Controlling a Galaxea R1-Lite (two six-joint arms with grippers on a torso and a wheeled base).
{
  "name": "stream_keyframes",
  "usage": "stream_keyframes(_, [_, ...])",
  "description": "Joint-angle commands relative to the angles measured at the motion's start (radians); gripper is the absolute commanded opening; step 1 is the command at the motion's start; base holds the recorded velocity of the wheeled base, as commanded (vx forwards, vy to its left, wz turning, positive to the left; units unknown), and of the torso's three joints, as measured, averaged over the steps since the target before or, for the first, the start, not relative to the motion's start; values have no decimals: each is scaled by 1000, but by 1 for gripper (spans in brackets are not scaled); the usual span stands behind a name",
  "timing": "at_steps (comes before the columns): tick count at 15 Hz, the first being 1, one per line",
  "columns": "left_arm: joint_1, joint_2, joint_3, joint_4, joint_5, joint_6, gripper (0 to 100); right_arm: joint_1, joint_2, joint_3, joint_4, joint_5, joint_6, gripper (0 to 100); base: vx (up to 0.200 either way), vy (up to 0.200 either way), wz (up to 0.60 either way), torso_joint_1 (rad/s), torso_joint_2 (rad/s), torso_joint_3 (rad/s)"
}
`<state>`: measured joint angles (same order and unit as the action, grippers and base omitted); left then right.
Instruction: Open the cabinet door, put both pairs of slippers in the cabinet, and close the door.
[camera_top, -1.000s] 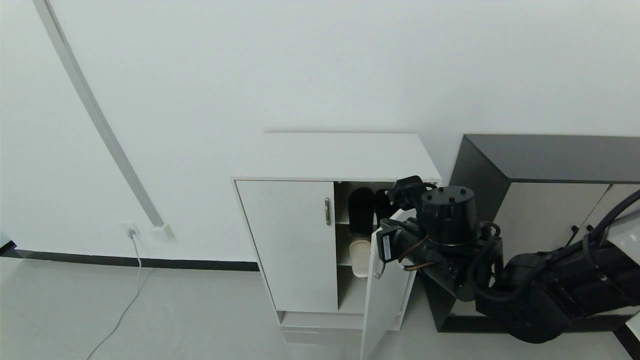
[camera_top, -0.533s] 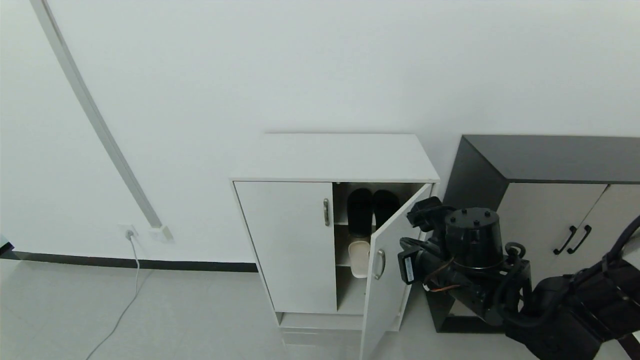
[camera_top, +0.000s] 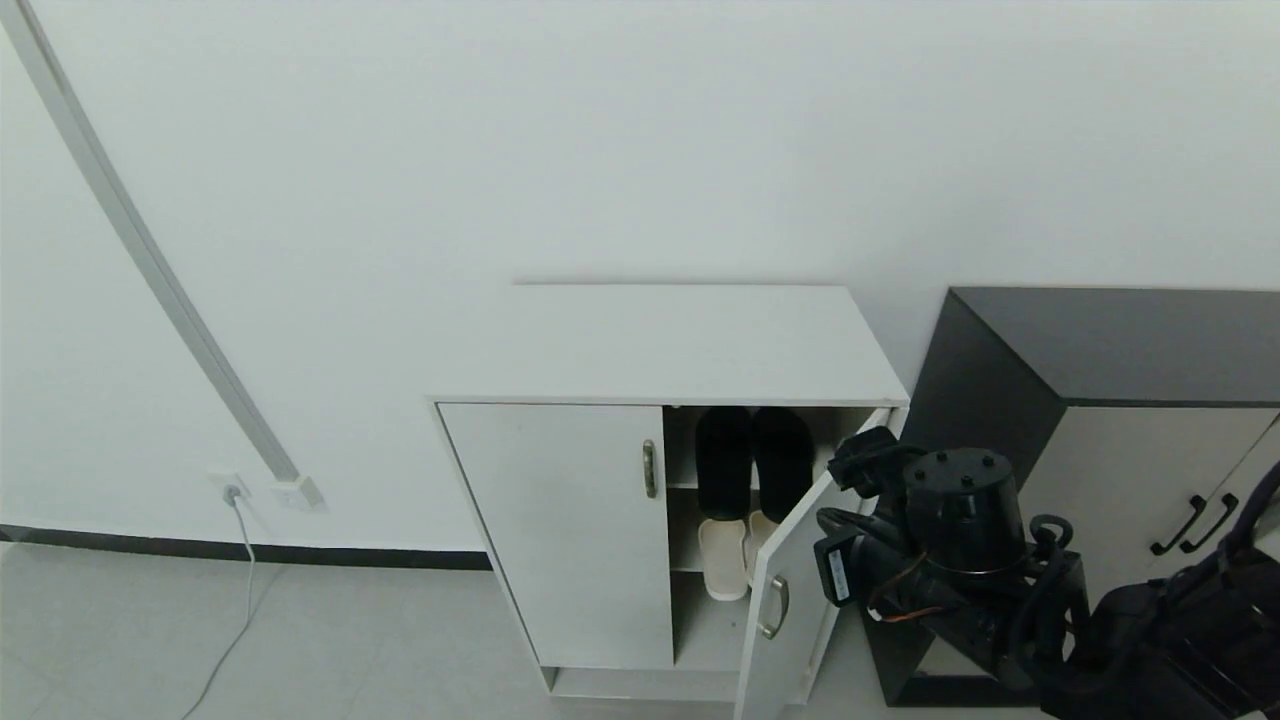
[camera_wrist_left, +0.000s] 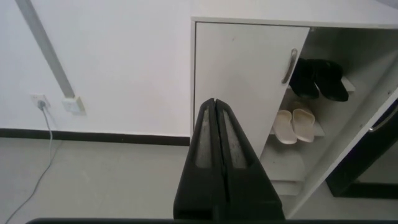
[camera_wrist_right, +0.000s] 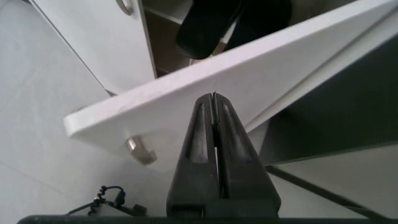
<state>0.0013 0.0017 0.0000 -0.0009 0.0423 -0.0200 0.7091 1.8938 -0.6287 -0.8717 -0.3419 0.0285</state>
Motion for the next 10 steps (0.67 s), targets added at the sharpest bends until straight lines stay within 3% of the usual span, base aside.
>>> stream_keyframes(1, [0, 0, 0, -1, 1, -1, 0, 6, 10, 0, 0, 0, 1, 0, 0, 0, 0, 0, 0, 0])
stream_keyframes(10, [0, 0, 0, -1, 1, -1, 0, 7, 119, -106, -26, 15, -1, 0, 0, 0, 0, 0, 0, 0])
